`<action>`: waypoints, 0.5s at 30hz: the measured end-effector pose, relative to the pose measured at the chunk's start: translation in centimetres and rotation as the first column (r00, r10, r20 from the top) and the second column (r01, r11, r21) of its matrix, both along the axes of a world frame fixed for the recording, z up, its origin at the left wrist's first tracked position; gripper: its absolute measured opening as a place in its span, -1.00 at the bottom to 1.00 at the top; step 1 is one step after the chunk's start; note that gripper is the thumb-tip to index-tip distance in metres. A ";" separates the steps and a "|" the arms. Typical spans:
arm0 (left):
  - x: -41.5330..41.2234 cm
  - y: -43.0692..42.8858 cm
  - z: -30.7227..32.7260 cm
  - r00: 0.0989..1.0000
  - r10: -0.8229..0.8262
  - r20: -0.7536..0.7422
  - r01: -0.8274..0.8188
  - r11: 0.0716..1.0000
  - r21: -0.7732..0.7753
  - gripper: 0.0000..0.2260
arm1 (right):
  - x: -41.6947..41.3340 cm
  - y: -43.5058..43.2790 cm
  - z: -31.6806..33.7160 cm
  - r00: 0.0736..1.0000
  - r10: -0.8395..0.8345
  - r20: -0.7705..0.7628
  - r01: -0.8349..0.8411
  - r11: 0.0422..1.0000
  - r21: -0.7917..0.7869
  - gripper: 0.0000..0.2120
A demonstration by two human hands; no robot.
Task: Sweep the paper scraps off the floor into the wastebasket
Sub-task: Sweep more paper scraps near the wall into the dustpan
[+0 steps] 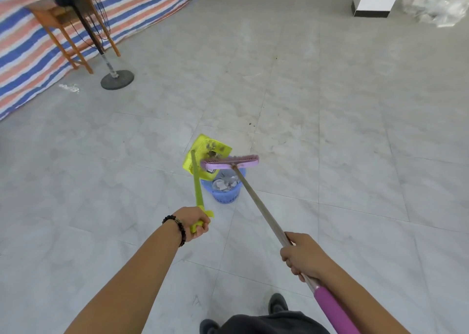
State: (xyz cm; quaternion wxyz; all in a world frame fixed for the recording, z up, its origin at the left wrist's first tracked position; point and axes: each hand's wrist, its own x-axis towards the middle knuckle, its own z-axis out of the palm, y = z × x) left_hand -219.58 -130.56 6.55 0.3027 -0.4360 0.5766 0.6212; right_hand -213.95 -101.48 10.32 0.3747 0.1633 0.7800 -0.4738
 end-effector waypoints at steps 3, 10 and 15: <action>-0.3 0.1 0.5 0.996 0.085 -0.003 -0.084 0.992 0.097 -0.87 | -0.6 0.8 0.6 0.998 0.055 -0.044 -0.055 0.998 -0.013 -0.67; 3.0 -3.3 3.8 0.918 0.376 -0.124 -0.341 0.910 0.235 -0.90 | -1.8 0.2 0.5 0.982 0.179 -0.055 -0.184 0.978 -0.098 -0.69; 9.9 -6.9 5.9 0.936 0.284 -0.210 -0.287 0.958 0.018 -0.94 | -2.4 -4.4 -0.8 0.951 0.309 -0.010 -0.306 0.935 -0.179 -0.88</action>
